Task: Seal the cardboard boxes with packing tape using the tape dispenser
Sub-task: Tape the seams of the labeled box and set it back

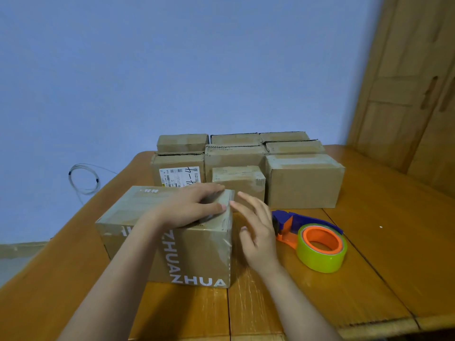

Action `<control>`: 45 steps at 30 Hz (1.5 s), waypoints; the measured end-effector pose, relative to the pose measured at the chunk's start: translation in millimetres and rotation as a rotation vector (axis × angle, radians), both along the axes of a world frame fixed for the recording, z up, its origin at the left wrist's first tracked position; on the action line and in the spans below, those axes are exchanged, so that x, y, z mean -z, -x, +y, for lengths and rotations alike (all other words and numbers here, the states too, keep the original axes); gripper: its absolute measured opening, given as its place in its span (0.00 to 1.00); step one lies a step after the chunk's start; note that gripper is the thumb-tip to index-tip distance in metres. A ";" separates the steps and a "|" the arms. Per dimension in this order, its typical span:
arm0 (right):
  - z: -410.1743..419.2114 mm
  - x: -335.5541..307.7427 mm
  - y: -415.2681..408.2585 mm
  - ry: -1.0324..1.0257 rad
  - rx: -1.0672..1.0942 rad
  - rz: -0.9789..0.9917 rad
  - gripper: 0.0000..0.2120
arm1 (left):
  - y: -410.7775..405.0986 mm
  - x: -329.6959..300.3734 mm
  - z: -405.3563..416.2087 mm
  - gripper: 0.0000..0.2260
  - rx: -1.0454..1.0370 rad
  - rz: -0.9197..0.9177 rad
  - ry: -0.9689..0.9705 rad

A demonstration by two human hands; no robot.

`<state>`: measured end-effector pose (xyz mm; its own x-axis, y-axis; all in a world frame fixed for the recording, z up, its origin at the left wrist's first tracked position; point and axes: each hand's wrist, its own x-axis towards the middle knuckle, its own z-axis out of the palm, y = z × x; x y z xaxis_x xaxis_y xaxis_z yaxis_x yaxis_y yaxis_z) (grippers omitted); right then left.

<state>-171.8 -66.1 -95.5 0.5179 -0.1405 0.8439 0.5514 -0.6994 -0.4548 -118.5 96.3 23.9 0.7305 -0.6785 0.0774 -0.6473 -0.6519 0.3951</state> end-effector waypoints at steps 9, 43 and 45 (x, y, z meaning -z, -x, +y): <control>10.7 13.5 2.5 -0.092 -0.107 0.075 0.28 | 1.1 -1.4 0.1 0.25 0.007 0.036 0.024; 10.0 -29.2 -37.6 -0.616 -0.069 0.245 0.10 | -2.9 0.3 2.3 0.22 -0.011 0.201 0.154; 13.1 -28.0 -36.6 -0.544 -0.008 0.168 0.10 | -3.3 0.6 2.1 0.22 -0.020 0.194 0.157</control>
<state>-135.2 -53.0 -67.5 0.6417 -0.5274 0.5569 0.4448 -0.3356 -0.8304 -115.2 98.4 23.3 0.7552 -0.6544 0.0380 -0.5371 -0.5844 0.6083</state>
